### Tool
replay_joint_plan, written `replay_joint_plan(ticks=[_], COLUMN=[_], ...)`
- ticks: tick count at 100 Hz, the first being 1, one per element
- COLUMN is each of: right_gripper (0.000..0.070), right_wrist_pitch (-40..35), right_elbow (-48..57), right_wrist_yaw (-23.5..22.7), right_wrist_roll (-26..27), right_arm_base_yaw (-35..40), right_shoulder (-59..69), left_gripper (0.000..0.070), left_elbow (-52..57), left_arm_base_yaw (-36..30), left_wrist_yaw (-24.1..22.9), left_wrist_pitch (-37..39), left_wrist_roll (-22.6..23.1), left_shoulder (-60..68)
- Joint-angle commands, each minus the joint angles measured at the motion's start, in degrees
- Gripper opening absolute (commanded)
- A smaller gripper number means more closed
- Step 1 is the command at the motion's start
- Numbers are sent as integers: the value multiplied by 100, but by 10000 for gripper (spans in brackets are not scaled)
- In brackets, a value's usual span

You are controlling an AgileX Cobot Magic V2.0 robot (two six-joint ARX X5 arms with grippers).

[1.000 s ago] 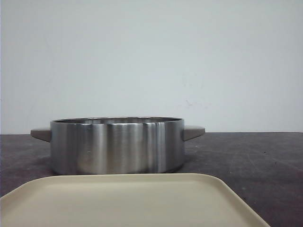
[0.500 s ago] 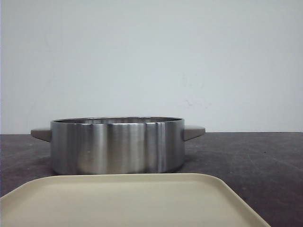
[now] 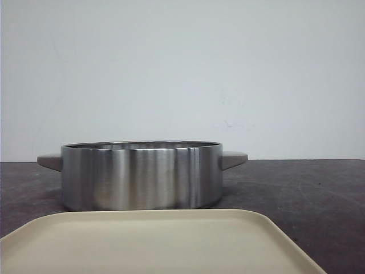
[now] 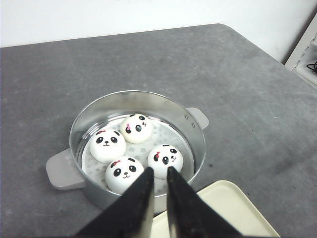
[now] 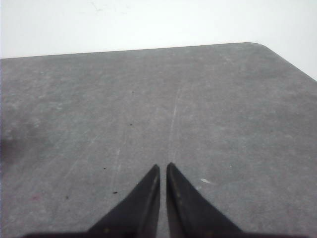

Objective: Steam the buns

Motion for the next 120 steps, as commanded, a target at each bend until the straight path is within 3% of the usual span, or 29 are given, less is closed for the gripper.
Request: replay_joint_plan(ticks=[1,64,77,100,111,120], right_gripper=[25,25,25,25,25,25], right_wrist_pitch=[70,68,68,68,68,68], right_elbow=[-15,-15,-15,-15,-15,-15], right_wrist_yaw=[4,4,4,4,4,4], right_wrist_roll=[57,57,57,57,57,57], right_arm_base_yaw=[-7,-7,-7,-7,-7,-7], right_shoulder=[-13,-13,-13,-13,-13,-13], left_gripper=[0,0,0,0,0,0], left_elbow=[81,81,81,81,-57,-581], left_arm_base_yaw=[-37,-37,-13,398,940,1432], left_wrist_yaw=[-24,-24,-76,-59,313,789], left_wrist_pitch=[87,85,0,83,232,916], left_wrist_roll=[-28,-24,599,599,420,417], left_shoulder=[9,9,-92,-682,-1010,-1309])
